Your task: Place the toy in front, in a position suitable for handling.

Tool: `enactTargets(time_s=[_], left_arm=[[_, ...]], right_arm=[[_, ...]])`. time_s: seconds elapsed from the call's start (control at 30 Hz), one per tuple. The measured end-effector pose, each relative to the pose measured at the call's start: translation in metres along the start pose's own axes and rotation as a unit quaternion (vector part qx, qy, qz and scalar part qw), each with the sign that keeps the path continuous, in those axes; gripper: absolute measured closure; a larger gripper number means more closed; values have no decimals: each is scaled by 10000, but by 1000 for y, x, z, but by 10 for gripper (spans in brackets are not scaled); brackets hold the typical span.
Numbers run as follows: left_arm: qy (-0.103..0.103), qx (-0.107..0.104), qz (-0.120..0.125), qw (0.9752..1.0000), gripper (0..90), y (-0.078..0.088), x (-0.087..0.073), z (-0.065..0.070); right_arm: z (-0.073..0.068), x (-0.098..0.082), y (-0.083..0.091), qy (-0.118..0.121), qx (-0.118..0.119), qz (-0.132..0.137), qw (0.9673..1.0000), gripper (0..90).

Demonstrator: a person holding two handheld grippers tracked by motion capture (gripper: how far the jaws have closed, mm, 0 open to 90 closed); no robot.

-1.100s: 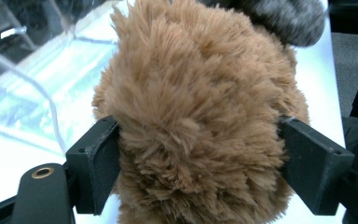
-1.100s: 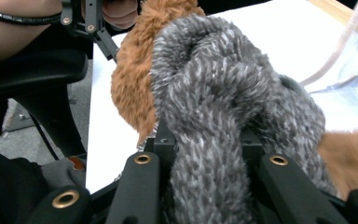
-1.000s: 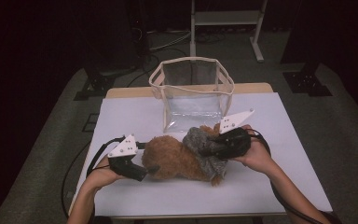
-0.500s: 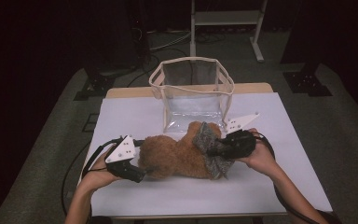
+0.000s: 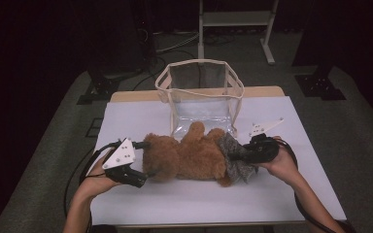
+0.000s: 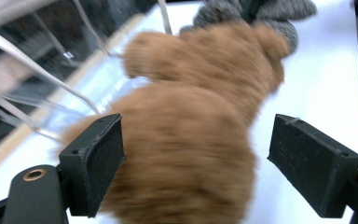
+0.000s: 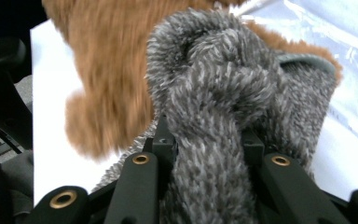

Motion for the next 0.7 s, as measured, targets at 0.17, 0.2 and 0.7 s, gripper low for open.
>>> enactTargets(time_s=[0.17,0.2,0.7], left_arm=[[132,-21,-325,9994,172,-21,-22,-7],[167,26,-368,9992,172,-25,-24,-10],[-167,-175,-290,9993,156,-44,0,-7]], right_arm=[[0,-1,-14,-24,125,-69,9999,675],[-2,1,-18,9,141,-82,9999,674],[-56,22,-33,618,672,-119,9958,675]])
Point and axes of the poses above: each handheld gripper's, and its own axes: y roughly backward along the jaws, x roughly out of its top, z roughly to its right, the point moved 9 cm from there along -y, roughly forward along the jaws, and after that the axes turned 4 degrees about x, right-handed, at the moved point
